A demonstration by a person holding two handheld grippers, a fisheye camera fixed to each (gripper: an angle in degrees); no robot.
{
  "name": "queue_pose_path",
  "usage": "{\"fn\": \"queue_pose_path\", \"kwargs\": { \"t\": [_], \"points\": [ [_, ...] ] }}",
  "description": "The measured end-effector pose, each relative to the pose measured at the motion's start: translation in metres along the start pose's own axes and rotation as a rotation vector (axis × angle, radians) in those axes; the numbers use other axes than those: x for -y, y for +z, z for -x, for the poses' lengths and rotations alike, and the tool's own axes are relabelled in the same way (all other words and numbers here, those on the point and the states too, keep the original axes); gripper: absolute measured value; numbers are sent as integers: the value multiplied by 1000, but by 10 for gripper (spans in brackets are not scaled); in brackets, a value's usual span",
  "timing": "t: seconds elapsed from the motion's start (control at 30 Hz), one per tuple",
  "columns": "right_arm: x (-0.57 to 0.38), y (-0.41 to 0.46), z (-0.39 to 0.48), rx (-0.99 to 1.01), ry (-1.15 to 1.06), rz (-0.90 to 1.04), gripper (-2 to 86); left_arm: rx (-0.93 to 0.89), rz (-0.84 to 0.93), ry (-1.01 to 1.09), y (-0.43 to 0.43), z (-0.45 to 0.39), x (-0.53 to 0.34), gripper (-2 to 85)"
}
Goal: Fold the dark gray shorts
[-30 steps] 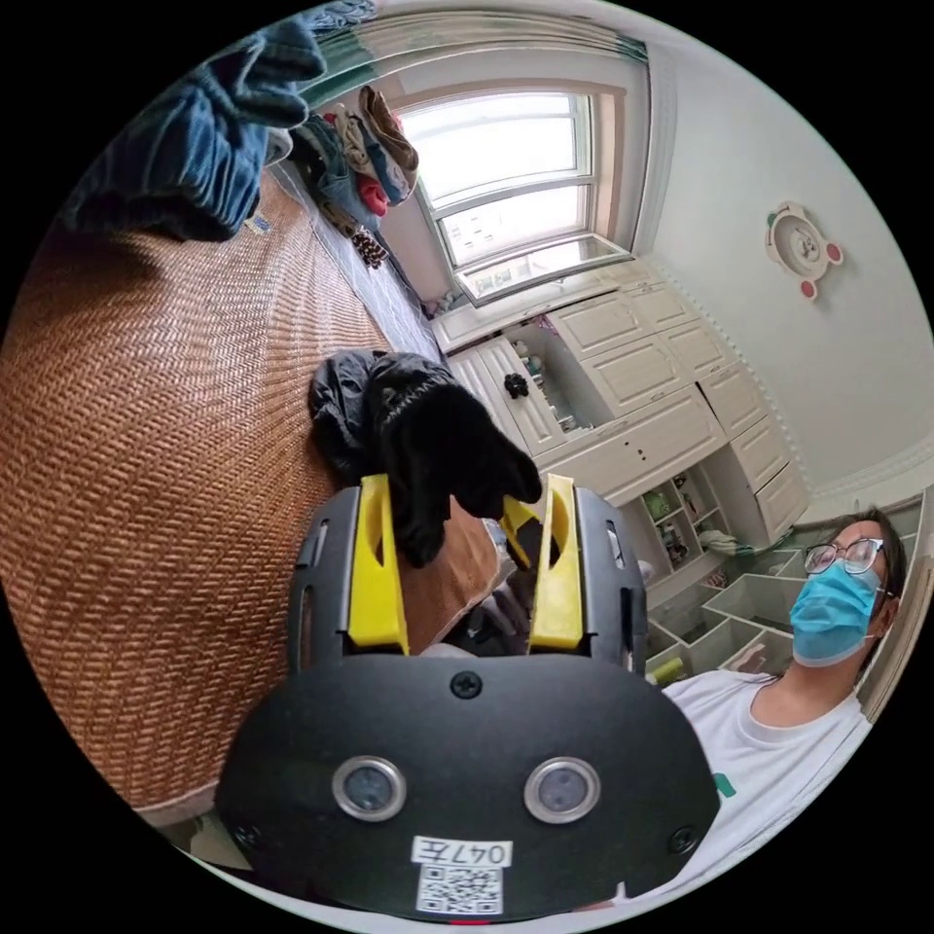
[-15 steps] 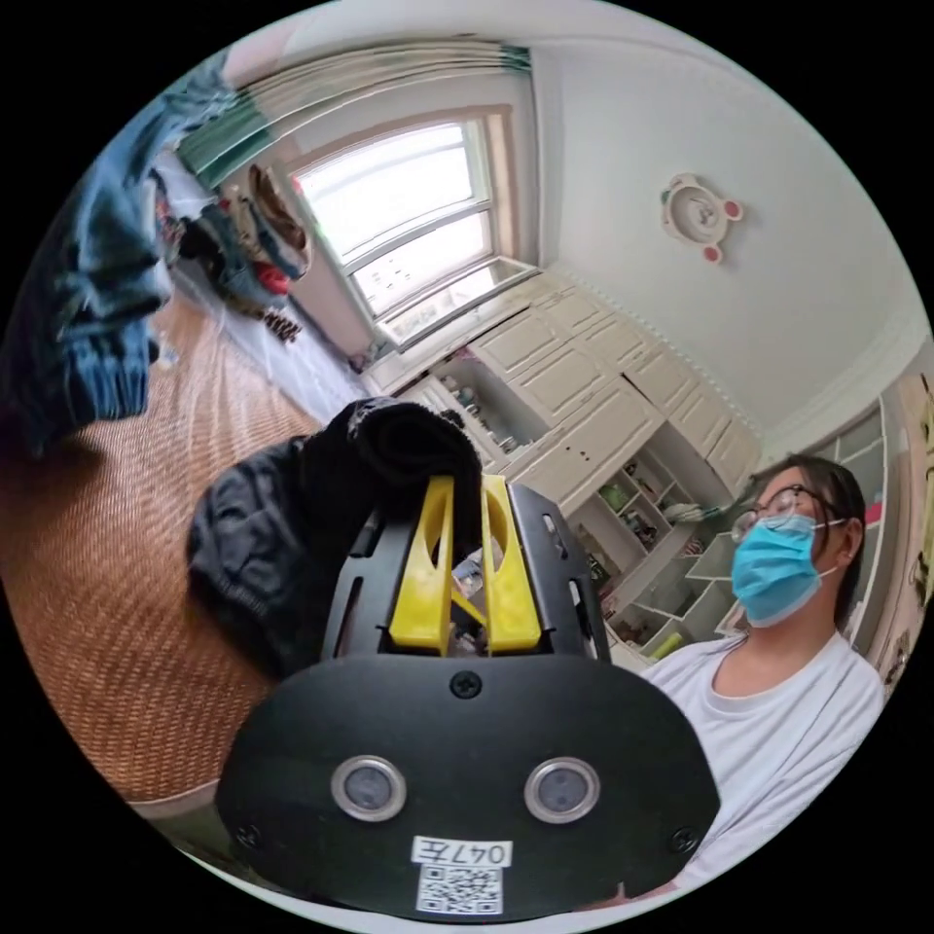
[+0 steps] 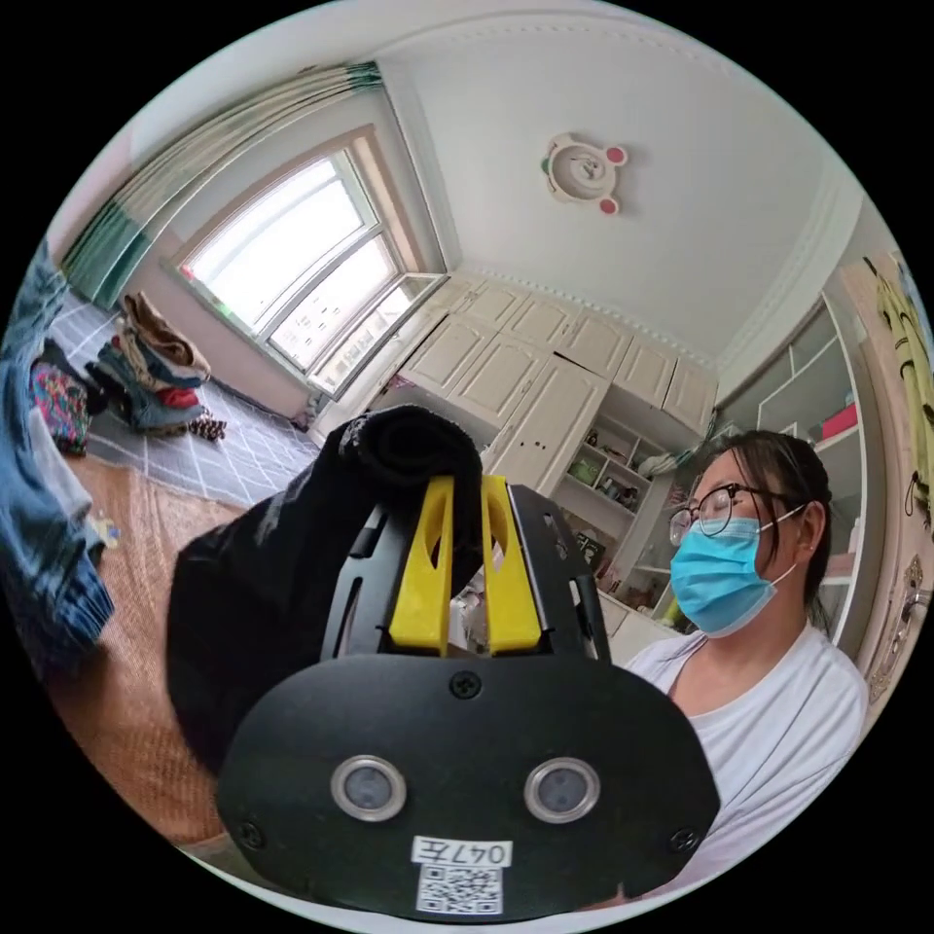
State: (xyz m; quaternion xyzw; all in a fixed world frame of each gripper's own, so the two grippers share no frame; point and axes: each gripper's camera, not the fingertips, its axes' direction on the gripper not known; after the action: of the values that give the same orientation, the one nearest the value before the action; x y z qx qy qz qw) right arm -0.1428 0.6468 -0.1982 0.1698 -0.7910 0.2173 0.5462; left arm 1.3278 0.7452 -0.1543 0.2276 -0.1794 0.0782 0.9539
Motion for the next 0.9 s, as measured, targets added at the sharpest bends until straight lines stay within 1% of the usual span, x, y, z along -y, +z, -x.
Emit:
{"fn": "queue_pose_path", "kwargs": {
  "t": [0.07, 0.13, 0.2, 0.23, 0.3, 0.33, 0.37, 0.4, 0.47, 0.5, 0.57, 0.63, 0.7, 0.77, 0.8, 0.9],
  "points": [
    [31, -78, -25, -178, -21, -153, -5, 1, 7, 22, 7, 1, 11, 44],
    [40, -114, -34, -233, -92, -180, -4, 20, 32, 8, 17, 10, 11, 45],
    [36, -126, -37, -262, -168, -127, -1, 98, 112, -89, 31, 40, -7, 45],
    [25, -121, -38, -271, -216, -68, 4, 121, 139, -121, 34, 51, -15, 46],
    [3, -97, -40, -242, -257, 80, 21, 240, 252, -301, 44, 105, -60, 50],
    [-16, -74, -43, -208, -252, 225, 43, 272, 283, -349, 46, 120, -74, 51],
    [-38, -53, -43, -193, -241, 345, 78, 343, 341, -424, 45, 146, -101, 61],
    [-51, -46, -42, -203, -229, 385, 95, 433, 376, -473, 40, 165, -126, 78],
    [-95, -37, -40, -243, -193, 472, 117, 509, 370, -518, 23, 175, -156, 110],
    [-103, -39, -41, -244, -178, 471, 117, 511, 334, -525, 9, 170, -166, 124],
    [-123, -59, -50, -226, -112, 416, 111, 536, 315, -491, -6, 154, -169, 127],
    [-128, -75, -62, -209, -88, 374, 106, 557, 361, -420, -8, 135, -163, 120],
    [-129, -85, -74, -167, -95, 351, 104, 541, 467, -324, 10, 112, -152, 113],
    [-127, -88, -81, -92, -134, 337, 103, 551, 528, -248, 32, 96, -147, 117],
    [-127, -88, -81, -80, -146, 333, 102, 585, 549, -203, 46, 87, -145, 123],
    [-132, -77, -76, -60, -207, 348, 76, 648, 590, -150, 79, 83, -150, 131]
  ]
}}
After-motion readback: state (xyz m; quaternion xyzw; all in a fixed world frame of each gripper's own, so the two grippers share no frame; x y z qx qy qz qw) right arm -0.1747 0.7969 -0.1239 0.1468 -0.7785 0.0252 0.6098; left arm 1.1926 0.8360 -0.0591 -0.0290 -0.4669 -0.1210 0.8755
